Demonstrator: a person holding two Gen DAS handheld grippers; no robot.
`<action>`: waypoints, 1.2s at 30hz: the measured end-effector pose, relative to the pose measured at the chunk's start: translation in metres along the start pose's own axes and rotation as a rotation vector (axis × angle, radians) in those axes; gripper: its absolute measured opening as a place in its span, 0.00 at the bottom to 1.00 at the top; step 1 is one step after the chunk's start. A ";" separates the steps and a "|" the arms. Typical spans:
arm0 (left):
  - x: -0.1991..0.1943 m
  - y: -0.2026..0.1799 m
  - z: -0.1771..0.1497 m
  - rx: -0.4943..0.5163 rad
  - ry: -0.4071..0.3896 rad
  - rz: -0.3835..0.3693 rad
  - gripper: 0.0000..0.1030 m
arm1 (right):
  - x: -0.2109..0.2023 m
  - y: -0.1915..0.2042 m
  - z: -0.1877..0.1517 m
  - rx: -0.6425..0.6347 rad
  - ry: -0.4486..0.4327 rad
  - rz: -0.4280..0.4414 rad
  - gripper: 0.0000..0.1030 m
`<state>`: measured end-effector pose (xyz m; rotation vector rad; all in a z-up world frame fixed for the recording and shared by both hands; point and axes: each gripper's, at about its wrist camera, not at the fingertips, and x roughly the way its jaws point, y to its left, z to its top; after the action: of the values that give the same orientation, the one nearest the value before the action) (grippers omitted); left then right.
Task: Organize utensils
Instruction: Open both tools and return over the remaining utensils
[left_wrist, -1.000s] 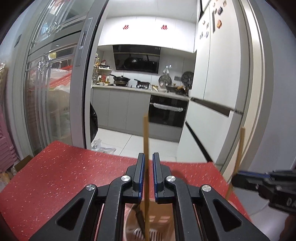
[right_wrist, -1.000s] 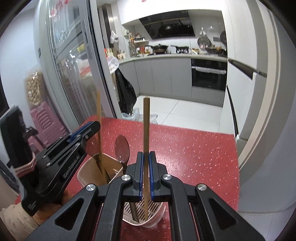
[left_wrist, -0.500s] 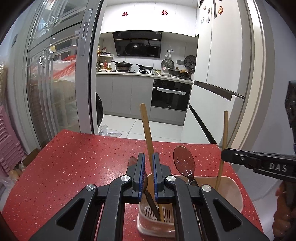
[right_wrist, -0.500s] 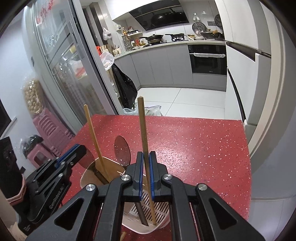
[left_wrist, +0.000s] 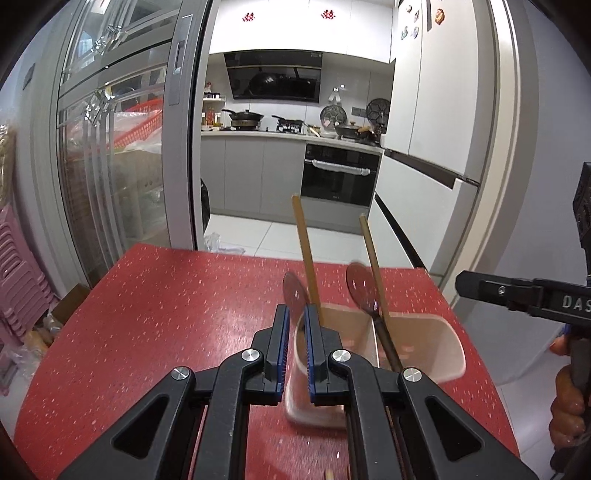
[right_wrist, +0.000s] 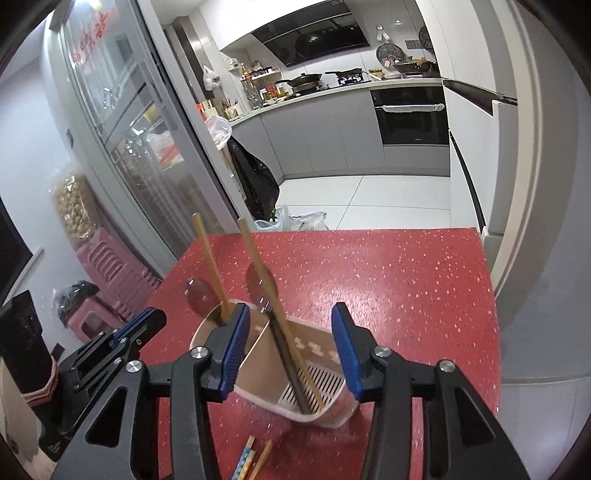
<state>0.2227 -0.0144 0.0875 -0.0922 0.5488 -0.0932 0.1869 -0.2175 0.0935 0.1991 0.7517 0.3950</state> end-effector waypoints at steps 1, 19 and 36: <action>-0.005 0.002 -0.005 -0.001 0.015 -0.001 0.32 | -0.004 0.002 -0.005 0.000 0.002 0.000 0.58; -0.063 0.044 -0.103 0.015 0.160 0.020 1.00 | -0.036 0.019 -0.124 0.125 0.168 0.008 1.00; -0.067 0.085 -0.200 0.094 0.363 0.097 1.00 | -0.001 0.035 -0.222 0.131 0.424 -0.101 1.00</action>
<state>0.0661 0.0652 -0.0578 0.0448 0.9095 -0.0410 0.0217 -0.1781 -0.0535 0.2015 1.2022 0.2939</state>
